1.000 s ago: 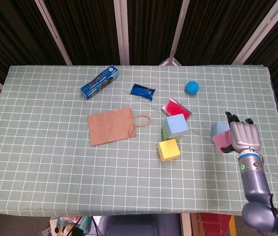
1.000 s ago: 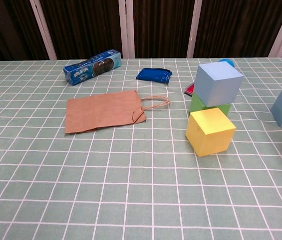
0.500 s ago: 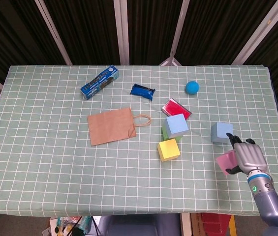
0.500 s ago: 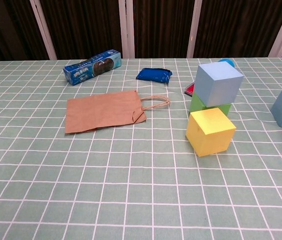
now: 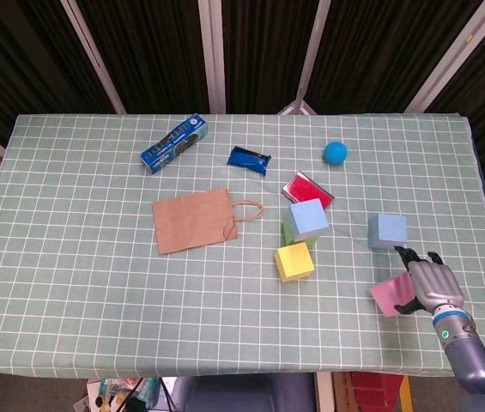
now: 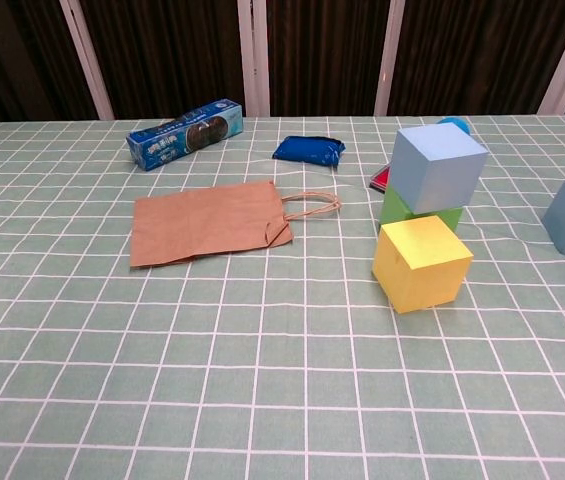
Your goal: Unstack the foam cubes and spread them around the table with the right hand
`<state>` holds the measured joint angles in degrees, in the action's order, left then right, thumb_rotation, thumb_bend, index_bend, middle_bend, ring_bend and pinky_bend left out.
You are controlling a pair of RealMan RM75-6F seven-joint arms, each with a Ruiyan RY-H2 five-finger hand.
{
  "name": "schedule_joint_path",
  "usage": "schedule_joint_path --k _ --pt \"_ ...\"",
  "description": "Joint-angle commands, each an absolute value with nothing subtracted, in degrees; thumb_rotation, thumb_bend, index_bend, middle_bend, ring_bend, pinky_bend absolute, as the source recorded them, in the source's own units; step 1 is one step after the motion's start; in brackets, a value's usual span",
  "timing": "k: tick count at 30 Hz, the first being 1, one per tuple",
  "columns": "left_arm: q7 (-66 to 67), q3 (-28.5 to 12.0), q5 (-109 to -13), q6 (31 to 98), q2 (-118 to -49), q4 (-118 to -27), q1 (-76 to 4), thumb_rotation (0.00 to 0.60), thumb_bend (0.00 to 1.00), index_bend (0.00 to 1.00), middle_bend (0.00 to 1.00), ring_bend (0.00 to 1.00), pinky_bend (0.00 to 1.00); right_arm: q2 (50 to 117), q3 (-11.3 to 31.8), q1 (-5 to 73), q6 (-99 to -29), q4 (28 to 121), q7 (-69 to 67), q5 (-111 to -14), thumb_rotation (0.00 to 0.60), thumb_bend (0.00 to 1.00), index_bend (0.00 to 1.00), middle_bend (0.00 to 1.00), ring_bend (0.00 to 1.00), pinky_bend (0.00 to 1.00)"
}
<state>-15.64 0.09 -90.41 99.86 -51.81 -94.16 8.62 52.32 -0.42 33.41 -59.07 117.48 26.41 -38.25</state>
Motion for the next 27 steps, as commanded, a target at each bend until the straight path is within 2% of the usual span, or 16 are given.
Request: schedule_joint_path --k 1,8,13,17,27 --pt "-15.83 0.00 -90.23 99.91 -51.79 -94.10 8.67 0.600 0.32 0.14 0.00 0.00 0.02 52.78 -0.22 33.23 -59.82 117.38 26.25 -38.54 0.600 0.15 0.00 0.09 0.17 0.03" --pt "-16.02 0.03 -90.36 99.85 -51.72 -94.03 8.63 0.600 0.32 0.14 0.00 0.00 0.02 53.07 1.14 32.69 -61.84 118.63 24.80 -41.39 0.600 0.13 0.00 0.02 0.13 0.02" --pt "-16.35 -0.02 -90.29 100.02 -51.66 -93.96 8.73 0.600 0.32 0.14 0.00 0.00 0.02 54.99 4.55 31.25 -67.81 118.27 21.13 -51.72 0.600 0.13 0.00 0.00 0.07 0.00" --pt "-16.52 -0.05 -90.13 99.82 -51.63 -93.90 8.68 0.600 0.32 0.14 0.00 0.00 0.02 56.52 6.25 32.28 -68.61 116.95 21.24 -57.01 0.600 0.13 0.00 0.00 0.00 0.00" --pt "-16.77 -0.19 -89.66 99.66 -51.51 -94.01 8.70 0.600 0.32 0.14 0.00 0.00 0.02 59.76 10.87 39.23 -65.46 118.40 28.61 -54.21 0.600 0.13 0.00 0.00 0.00 0.00"
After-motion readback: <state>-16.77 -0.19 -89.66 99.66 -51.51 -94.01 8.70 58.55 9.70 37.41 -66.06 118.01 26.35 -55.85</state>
